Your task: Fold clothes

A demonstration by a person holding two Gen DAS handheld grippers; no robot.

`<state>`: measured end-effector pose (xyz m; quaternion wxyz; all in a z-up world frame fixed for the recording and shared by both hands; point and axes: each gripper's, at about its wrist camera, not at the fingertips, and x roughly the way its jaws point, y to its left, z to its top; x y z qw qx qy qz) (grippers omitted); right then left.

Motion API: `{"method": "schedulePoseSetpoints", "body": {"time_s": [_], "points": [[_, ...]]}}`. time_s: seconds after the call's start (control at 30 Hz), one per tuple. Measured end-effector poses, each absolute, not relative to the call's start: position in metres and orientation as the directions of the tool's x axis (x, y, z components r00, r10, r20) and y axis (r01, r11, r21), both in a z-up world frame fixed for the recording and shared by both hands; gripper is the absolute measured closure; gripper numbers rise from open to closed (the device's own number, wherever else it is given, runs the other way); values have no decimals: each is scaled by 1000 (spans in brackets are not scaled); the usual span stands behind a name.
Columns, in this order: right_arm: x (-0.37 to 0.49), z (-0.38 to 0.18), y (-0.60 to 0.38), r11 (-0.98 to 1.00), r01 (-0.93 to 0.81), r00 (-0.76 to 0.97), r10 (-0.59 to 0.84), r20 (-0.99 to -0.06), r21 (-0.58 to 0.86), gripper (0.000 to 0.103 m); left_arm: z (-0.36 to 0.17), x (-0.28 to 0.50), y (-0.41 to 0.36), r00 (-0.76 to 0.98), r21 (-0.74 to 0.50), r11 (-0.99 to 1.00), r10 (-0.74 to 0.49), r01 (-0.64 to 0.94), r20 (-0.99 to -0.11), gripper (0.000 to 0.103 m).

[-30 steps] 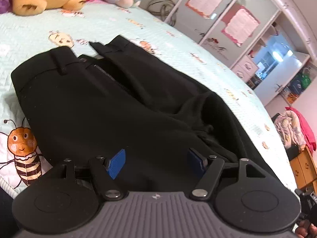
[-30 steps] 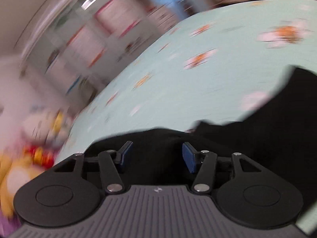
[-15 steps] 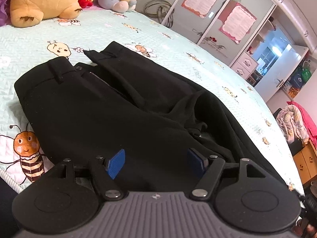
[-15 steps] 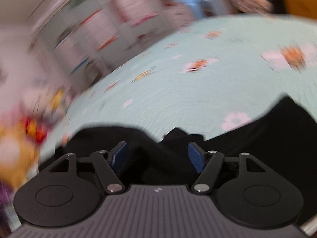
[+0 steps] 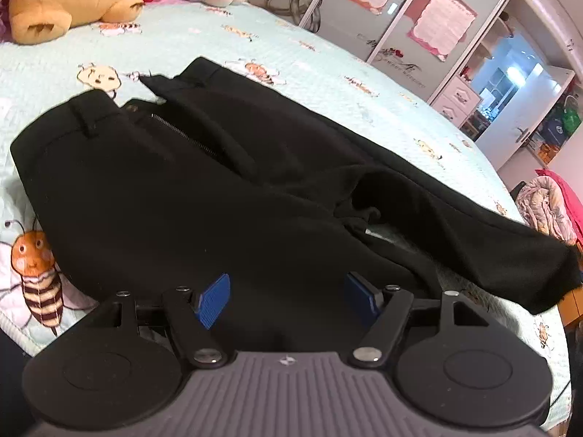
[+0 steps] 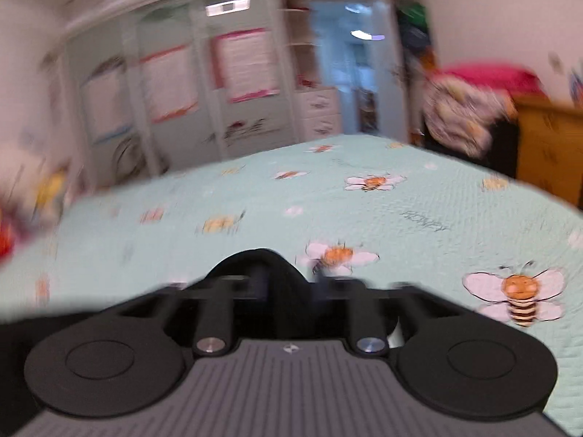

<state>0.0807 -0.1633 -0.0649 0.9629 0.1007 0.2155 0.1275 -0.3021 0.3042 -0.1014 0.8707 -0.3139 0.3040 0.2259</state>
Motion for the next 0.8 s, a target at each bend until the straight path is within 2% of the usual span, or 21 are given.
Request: {"method": "schedulePoseSetpoints", "body": {"time_s": [0.1, 0.13, 0.27, 0.4, 0.63, 0.67, 0.7, 0.73, 0.77, 0.8], "points": [[124, -74, -172, 952, 65, 869, 93, -485, 299, 15, -104, -303, 303, 710, -412, 699, 197, -585, -676, 30], [123, -84, -180, 930, 125, 864, 70, -498, 347, 15, -105, -305, 304, 710, -412, 699, 196, -585, -677, 30], [98, -156, -224, 792, 167, 820, 218, -528, 587, 17, -110, -303, 310, 695, -405, 693, 194, -596, -692, 30], [85, -203, -267, 686, 280, 791, 231, -566, 672, 18, -115, -295, 311, 685, -399, 694, 186, -599, -704, 30], [131, -197, -265, 689, 179, 800, 314, -511, 703, 18, -121, -285, 304, 662, -376, 701, 182, -606, -727, 30], [140, -197, -260, 707, 161, 781, 336, -527, 689, 20, -121, -285, 304, 659, -372, 702, 185, -608, -729, 30], [152, -198, -252, 745, 145, 741, 355, -570, 651, 40, -120, -284, 304, 656, -368, 702, 189, -611, -730, 30], [157, -199, -244, 788, 135, 713, 344, -612, 601, 53, -119, -283, 304, 654, -364, 701, 192, -613, -732, 30], [157, -199, -239, 831, 129, 694, 314, -648, 542, 76, -118, -281, 303, 653, -362, 702, 193, -613, -732, 30], [158, -198, -237, 853, 131, 682, 293, -670, 506, 81, -116, -281, 302, 654, -360, 706, 193, -610, -731, 30]]}}
